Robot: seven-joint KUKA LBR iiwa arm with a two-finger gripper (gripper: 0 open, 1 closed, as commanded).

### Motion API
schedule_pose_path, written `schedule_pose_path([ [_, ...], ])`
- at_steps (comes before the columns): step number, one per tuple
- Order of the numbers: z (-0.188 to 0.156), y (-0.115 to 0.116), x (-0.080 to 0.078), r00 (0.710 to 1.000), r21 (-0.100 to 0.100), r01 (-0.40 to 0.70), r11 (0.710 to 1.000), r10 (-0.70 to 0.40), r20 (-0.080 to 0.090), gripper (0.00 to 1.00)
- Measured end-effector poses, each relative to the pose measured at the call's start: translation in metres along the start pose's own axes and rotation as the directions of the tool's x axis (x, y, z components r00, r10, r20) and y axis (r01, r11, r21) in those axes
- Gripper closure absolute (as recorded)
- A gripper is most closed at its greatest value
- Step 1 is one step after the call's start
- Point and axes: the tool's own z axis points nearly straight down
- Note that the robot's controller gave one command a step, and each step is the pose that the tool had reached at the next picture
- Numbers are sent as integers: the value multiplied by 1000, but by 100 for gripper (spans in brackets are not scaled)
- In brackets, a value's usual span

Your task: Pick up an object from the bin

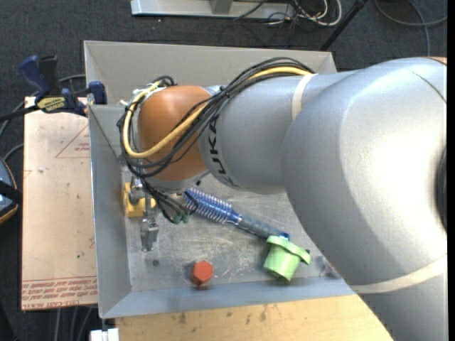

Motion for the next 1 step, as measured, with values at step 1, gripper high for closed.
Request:
schedule_pose_path([
  [1, 18, -31, -29, 999, 1, 41, 999, -41, -10, 0],
])
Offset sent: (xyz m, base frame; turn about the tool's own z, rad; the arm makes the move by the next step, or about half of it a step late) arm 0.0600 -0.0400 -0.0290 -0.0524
